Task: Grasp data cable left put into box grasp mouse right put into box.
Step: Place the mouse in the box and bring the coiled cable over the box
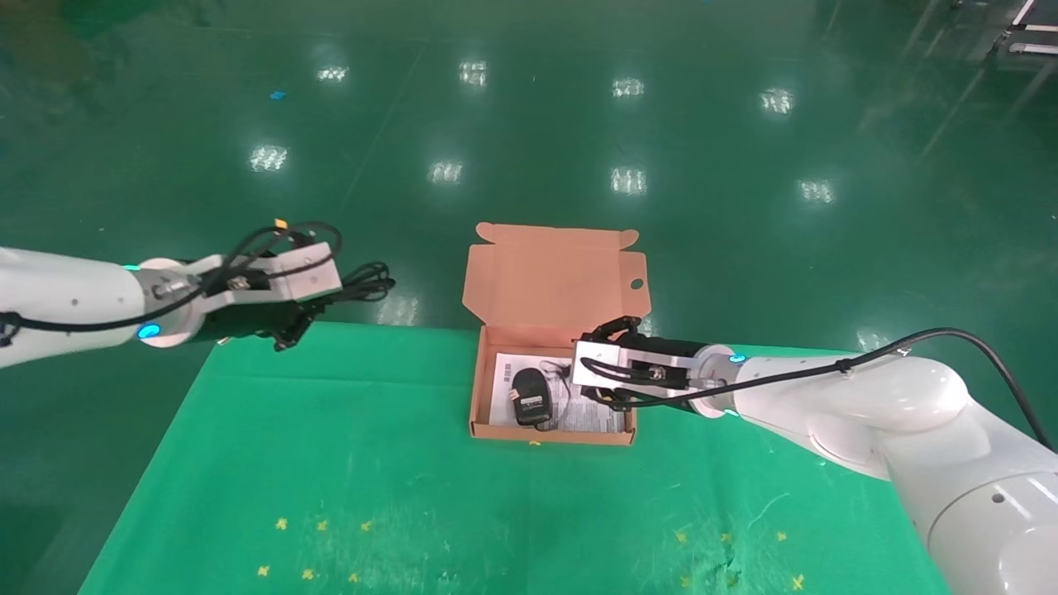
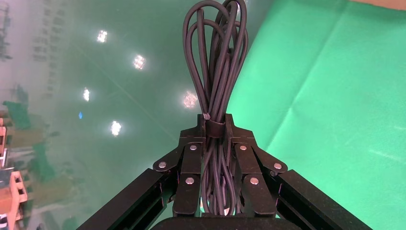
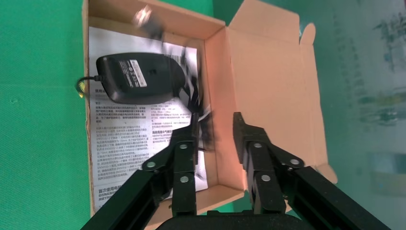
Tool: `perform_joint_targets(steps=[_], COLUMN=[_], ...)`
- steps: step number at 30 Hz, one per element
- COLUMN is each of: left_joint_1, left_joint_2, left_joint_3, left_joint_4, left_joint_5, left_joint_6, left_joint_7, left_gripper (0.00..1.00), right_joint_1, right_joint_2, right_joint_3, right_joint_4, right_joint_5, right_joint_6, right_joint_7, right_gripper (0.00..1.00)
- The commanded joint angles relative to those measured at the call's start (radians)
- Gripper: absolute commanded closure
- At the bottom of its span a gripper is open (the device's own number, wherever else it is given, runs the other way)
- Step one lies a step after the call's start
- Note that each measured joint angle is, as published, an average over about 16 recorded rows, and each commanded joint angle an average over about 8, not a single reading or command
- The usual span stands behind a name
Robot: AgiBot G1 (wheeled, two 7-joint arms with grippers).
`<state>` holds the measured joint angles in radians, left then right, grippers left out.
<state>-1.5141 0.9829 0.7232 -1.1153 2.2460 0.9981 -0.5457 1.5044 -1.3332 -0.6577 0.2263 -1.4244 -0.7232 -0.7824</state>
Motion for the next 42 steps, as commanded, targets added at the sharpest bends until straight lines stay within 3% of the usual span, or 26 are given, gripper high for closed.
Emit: perform_joint_targets(steps=[1, 9, 18, 22, 27, 35, 37, 42], left_joint_1=[0.002, 0.020, 0.043, 0.057, 0.070, 0.053, 0.046, 0.033], left_joint_2=[0.001, 0.096, 0.292, 0.362, 0.385, 0.389, 0.389, 0.392], left_joint_3=[0.000, 0.033, 0.084, 0.123, 0.213, 0.367, 0.396, 0.450], left_joint_4=[-0.001, 0.059, 0.251, 0.326, 0.336, 0.331, 0.335, 0.346], left_joint_5=[-0.001, 0.001, 0.034, -0.010, -0.116, -0.254, -0.280, -0.329], left_joint_6=[0.000, -0.059, -0.256, -0.345, -0.410, -0.477, -0.488, -0.510], left_joint_7=[-0.001, 0.060, 0.184, 0.253, 0.322, 0.363, 0.368, 0.375], left_gripper=[1.00, 1.00, 1.00, 1.00, 1.00, 1.00, 0.88, 0.25], right_joint_1=[-0.002, 0.000, -0.064, -0.119, -0.189, -0.256, -0.262, -0.272], right_joint_2=[0.002, 0.074, 0.284, 0.391, 0.500, 0.591, 0.601, 0.619], right_joint_3=[-0.005, 0.017, 0.064, 0.069, 0.060, 0.033, 0.026, 0.014], right_joint_4=[0.011, 0.095, 0.365, 0.541, 0.743, 0.949, 0.977, 1.027], right_joint_5=[-0.001, 0.032, 0.084, 0.074, 0.037, -0.048, -0.069, -0.109], right_joint_6=[-0.005, -0.037, -0.072, -0.053, -0.003, 0.075, 0.088, 0.108], right_joint_7=[0.007, 0.024, 0.099, 0.186, 0.328, 0.540, 0.577, 0.635], right_gripper=[0.00, 0.00, 0.00, 0.00, 0.00, 0.00, 0.00, 0.00])
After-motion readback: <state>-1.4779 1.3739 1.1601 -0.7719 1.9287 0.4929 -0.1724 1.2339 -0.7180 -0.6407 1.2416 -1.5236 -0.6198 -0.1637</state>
